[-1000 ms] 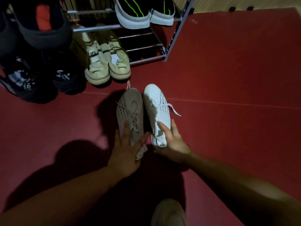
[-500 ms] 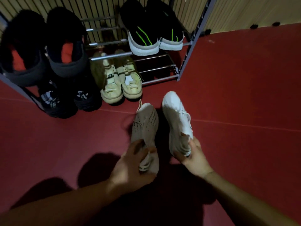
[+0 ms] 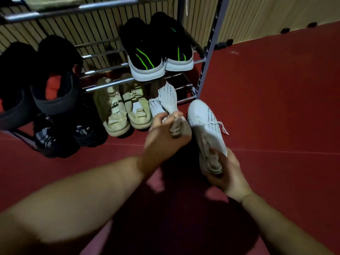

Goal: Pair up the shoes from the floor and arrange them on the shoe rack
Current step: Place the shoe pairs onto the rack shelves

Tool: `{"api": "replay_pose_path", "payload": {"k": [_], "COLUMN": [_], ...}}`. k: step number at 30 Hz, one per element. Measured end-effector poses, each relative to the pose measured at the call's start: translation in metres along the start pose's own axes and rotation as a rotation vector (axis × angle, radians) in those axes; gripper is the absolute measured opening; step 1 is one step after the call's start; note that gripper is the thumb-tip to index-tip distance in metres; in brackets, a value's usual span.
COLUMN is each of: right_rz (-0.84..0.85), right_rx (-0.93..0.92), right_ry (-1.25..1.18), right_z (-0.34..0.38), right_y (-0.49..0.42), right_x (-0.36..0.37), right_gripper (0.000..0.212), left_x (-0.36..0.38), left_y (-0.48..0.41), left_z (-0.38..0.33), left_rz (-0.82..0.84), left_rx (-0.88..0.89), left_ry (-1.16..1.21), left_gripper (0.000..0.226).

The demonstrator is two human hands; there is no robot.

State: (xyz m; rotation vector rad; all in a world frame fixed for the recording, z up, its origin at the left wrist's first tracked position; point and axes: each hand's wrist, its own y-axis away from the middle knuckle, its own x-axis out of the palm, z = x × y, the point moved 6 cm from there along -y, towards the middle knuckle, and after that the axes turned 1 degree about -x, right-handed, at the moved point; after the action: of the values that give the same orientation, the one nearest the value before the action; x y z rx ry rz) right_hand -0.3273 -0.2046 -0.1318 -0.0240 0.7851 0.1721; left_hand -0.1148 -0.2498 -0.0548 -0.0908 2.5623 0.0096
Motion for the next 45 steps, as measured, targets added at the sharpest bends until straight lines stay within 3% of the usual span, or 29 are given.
{"api": "replay_pose_path", "payload": {"k": [2,6,11,14,17,19,22,25,27,32,35,39,43,45], "right_rz": [-0.001,-0.04,-0.085,-0.125,-0.155,-0.137,-0.103,-0.137,-0.203,-0.175,-0.272,-0.443,-0.357,-0.229], "right_rx": [0.009,0.0,-0.124,-0.224,-0.212,-0.199,-0.21,-0.235,-0.256,-0.192,-0.224,-0.372,-0.356,-0.318], "right_ry": [-0.029,-0.044,0.017,0.013,0.031,0.094,0.239,0.411,0.497,0.616,0.732,0.844,0.828,0.758], "right_z": [-0.006,-0.008,0.008,0.015,0.014,0.009,0.015,0.038,0.053,0.052,0.054,0.073,0.073,0.085], "right_y": [-0.003,-0.013,-0.036,-0.053,-0.063,-0.069,-0.072,-0.077,-0.09,-0.126,-0.123,-0.119,-0.157,-0.187], "right_x": [0.009,0.017,0.017,0.014,0.008,0.005,0.005,0.006,0.001,0.005,0.012,0.011,0.004,-0.001], "right_gripper": [0.073,0.073,0.073,0.073,0.074,0.078,0.092,0.115,0.117,0.099,0.091,0.058,0.046,0.048], "left_x": [0.005,0.016,0.029,0.033,0.033,0.025,0.013,0.015,0.018,0.023,0.019,0.009,0.011,0.011], "left_y": [-0.026,-0.075,-0.09,-0.092,-0.098,-0.102,-0.108,-0.108,-0.111,-0.124,-0.123,-0.118,-0.116,-0.116], "left_z": [0.003,0.022,0.035,0.047,0.046,0.05,0.059,0.059,0.058,0.059,0.062,0.06,0.053,0.052], "left_rz": [-0.024,0.136,0.262,0.273,0.315,0.372,0.375,0.291,0.226,0.208,0.185,0.162,0.165,0.132], "left_rx": [0.0,-0.127,-0.158,-0.175,0.014,0.108,0.14,0.105,0.064,-0.041,-0.026,0.008,-0.009,-0.021], "left_ry": [-0.059,-0.319,-0.646,-0.774,-1.143,-1.235,-1.201,-1.097,-1.004,-0.88,-0.841,-0.795,-0.796,-0.795], "left_gripper": [0.049,0.051,0.052,0.068,0.092,0.11,0.118,0.11,0.103,0.097,0.094,0.085,0.084,0.085]}}
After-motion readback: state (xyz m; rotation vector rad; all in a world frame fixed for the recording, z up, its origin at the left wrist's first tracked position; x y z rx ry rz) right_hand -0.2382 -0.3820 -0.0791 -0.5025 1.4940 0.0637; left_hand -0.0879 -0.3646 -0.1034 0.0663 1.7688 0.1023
